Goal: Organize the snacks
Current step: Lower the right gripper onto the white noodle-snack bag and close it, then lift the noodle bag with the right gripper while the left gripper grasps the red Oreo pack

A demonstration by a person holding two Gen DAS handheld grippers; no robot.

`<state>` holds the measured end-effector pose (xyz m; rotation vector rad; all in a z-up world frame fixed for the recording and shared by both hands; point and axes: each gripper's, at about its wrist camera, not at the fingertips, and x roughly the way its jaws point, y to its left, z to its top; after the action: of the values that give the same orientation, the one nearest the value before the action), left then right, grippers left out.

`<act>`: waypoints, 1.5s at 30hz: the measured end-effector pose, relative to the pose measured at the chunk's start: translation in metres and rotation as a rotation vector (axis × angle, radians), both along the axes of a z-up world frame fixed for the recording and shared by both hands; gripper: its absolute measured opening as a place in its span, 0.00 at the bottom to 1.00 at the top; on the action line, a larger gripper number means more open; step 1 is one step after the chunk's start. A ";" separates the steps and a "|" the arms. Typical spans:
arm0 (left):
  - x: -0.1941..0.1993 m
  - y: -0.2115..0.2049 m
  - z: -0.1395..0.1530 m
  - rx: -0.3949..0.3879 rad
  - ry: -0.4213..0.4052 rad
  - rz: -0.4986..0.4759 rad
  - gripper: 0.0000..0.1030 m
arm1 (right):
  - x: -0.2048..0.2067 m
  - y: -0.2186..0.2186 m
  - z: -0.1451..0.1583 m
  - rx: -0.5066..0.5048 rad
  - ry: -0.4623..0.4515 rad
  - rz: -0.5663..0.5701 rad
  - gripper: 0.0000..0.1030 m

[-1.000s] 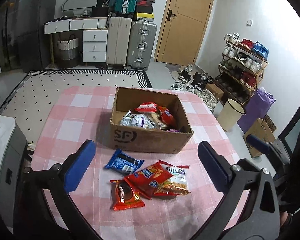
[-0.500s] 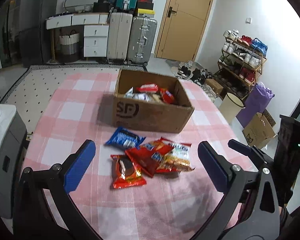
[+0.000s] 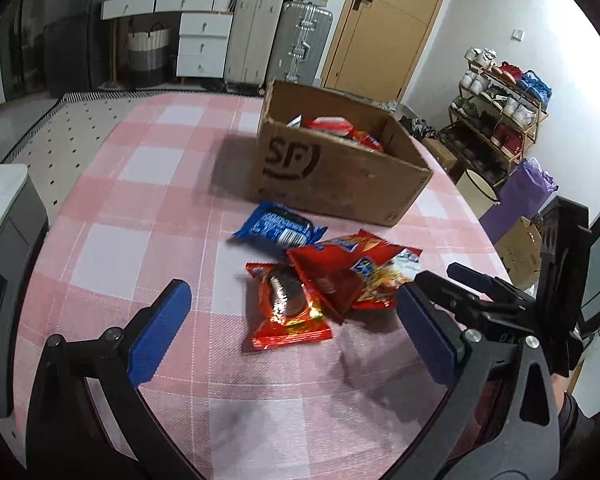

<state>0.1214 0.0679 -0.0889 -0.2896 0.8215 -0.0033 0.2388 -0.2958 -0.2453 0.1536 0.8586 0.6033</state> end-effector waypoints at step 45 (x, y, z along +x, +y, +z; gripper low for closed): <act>0.013 0.018 -0.035 0.002 0.116 0.028 0.99 | 0.001 -0.028 -0.009 0.146 0.052 0.045 0.40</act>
<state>0.1345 0.0863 -0.1244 -0.3017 0.9320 0.0412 0.2396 -0.3241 -0.2548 0.2841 0.8702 0.7068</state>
